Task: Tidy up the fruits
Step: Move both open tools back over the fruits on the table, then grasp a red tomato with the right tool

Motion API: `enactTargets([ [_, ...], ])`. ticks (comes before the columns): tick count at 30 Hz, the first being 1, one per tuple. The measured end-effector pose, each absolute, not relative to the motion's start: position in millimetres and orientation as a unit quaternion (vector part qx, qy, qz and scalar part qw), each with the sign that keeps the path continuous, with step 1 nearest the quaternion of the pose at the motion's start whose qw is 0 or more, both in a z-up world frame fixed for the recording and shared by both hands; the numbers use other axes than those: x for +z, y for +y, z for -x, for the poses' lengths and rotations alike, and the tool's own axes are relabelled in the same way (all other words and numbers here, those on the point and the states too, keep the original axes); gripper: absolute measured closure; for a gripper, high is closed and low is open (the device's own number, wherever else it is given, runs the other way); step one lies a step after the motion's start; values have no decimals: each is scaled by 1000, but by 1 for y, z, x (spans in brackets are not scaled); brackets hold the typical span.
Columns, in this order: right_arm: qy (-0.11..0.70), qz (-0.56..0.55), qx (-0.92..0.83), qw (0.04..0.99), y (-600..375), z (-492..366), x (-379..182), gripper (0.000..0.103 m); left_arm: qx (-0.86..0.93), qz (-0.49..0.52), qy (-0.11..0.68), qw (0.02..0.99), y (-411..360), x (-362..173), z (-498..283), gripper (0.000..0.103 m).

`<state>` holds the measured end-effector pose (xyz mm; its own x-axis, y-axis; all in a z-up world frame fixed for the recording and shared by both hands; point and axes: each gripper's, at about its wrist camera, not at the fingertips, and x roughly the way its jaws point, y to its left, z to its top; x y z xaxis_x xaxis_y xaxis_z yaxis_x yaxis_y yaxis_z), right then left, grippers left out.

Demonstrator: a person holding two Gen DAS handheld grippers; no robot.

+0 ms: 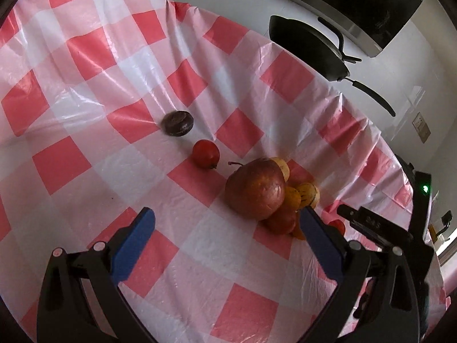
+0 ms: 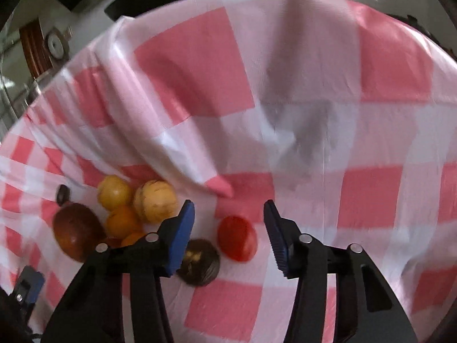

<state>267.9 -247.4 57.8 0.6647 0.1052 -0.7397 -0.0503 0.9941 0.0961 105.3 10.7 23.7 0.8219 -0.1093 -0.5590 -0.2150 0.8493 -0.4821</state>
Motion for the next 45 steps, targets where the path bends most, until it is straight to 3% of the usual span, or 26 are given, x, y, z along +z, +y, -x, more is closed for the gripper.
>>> enactTargets([
  [15, 436, 52, 69, 896, -234, -255, 41, 58, 29, 275, 302, 912, 12, 23, -103, 2],
  [24, 462, 34, 50, 885, -232, -272, 28, 58, 27, 274, 303, 912, 11, 24, -105, 2],
  [26, 457, 28, 51, 888, -233, -267, 27, 67, 27, 274, 304, 912, 11, 24, -105, 2],
  [28, 443, 27, 43, 895, -242, -254, 25, 67, 27, 272, 304, 913, 10, 24, -105, 2],
  [39, 341, -153, -35, 927, -306, -136, 28, 67, -50, 172, 305, 935, -32, 37, -102, 2],
  [45, 291, -236, -64, 925, -340, -127, 32, 67, -144, 122, 336, 923, -77, 37, -96, 2],
])
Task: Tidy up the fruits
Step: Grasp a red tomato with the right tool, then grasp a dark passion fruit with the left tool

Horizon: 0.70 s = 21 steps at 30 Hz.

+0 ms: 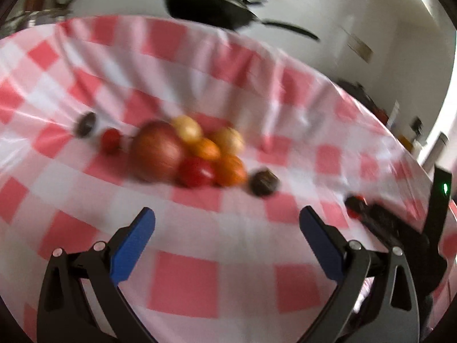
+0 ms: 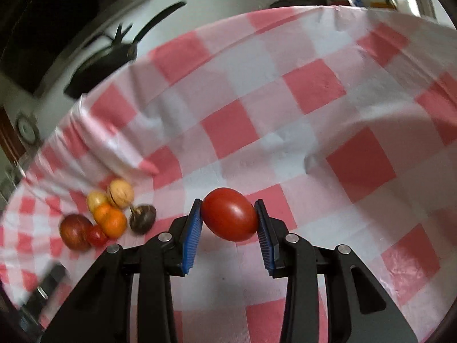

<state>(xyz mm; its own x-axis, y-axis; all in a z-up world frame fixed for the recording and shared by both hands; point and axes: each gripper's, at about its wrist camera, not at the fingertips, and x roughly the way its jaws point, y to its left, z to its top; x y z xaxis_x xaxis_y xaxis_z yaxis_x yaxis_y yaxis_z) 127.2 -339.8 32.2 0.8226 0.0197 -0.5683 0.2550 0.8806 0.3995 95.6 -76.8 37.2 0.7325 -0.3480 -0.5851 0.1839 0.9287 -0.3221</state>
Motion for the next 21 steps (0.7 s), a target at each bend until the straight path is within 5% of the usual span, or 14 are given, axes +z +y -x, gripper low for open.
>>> enactTargets([
  [5, 275, -278, -69, 918, -356, -136, 28, 67, -139, 87, 357, 920, -120, 36, -116, 2],
  [9, 259, -285, -83, 919, -369, -128, 32, 67, -138, 46, 385, 911, -158, 27, -142, 19],
  [14, 256, -297, -87, 916, -375, -127, 31, 67, -113, 0, 401, 909, -189, 20, -176, 20],
  [21, 263, -286, -75, 918, -369, -136, 31, 67, -90, -35, 435, 895, -203, 8, -208, 42],
])
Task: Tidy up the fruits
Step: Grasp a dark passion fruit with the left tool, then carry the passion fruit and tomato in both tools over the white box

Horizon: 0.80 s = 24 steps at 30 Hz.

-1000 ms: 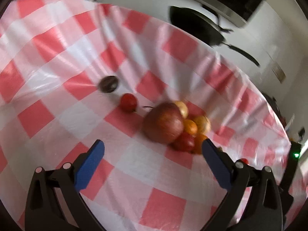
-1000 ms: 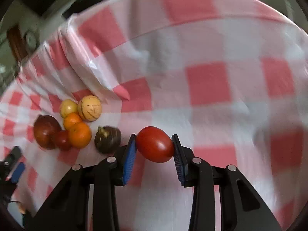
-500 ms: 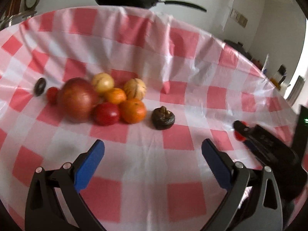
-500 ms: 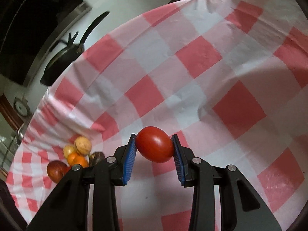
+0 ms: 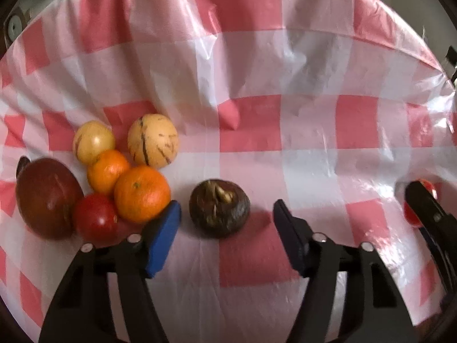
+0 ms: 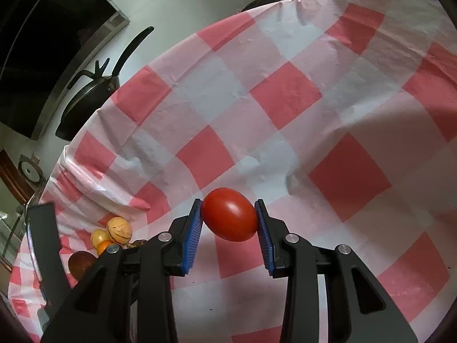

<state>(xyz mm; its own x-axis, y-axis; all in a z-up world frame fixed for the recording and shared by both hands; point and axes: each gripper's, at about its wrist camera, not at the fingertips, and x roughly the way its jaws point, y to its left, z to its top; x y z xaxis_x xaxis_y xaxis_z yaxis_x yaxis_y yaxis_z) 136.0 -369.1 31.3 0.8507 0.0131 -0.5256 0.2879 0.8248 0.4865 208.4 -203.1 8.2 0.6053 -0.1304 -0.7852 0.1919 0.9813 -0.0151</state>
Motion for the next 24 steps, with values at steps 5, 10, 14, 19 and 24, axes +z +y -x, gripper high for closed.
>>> enactTargets([
  [5, 264, -288, -74, 917, -370, -136, 31, 67, -101, -33, 430, 897, -199, 9, -209, 61],
  [10, 265, -291, -69, 917, -370, -136, 31, 67, -122, -4, 398, 909, -178, 21, -184, 62],
  [14, 264, -294, -66, 916, -371, -136, 30, 67, -129, 13, 357, 925, -165, 36, -149, 62],
  [19, 263, -295, -67, 916, -371, -135, 30, 67, -130, 11, 313, 941, -141, 42, -93, 62],
  [24, 264, -295, -67, 916, -371, -135, 30, 67, -106, 76, 310, 942, -85, 41, -67, 62],
])
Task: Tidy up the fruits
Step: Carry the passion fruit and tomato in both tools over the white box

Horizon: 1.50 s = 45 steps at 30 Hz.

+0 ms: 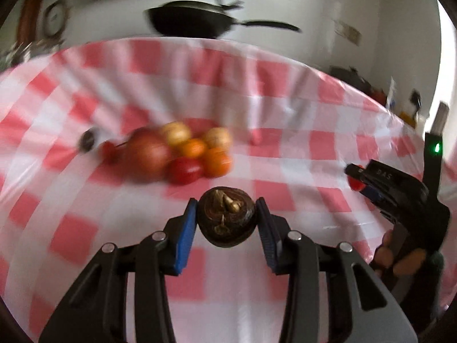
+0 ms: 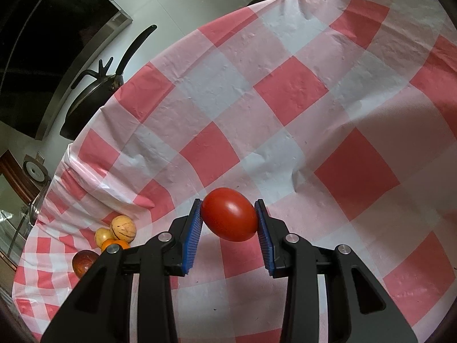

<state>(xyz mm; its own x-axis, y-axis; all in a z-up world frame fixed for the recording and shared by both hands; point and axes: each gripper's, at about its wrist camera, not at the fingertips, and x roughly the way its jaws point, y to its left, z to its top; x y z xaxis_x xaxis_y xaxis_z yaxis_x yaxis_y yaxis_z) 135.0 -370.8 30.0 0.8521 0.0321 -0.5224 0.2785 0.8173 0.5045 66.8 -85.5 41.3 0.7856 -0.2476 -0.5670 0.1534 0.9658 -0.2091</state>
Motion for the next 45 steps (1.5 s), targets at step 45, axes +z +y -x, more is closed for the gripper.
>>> enactTargets([
  [45, 362, -107, 231, 897, -82, 69, 36, 67, 59, 130, 280, 949, 163, 53, 159, 62],
])
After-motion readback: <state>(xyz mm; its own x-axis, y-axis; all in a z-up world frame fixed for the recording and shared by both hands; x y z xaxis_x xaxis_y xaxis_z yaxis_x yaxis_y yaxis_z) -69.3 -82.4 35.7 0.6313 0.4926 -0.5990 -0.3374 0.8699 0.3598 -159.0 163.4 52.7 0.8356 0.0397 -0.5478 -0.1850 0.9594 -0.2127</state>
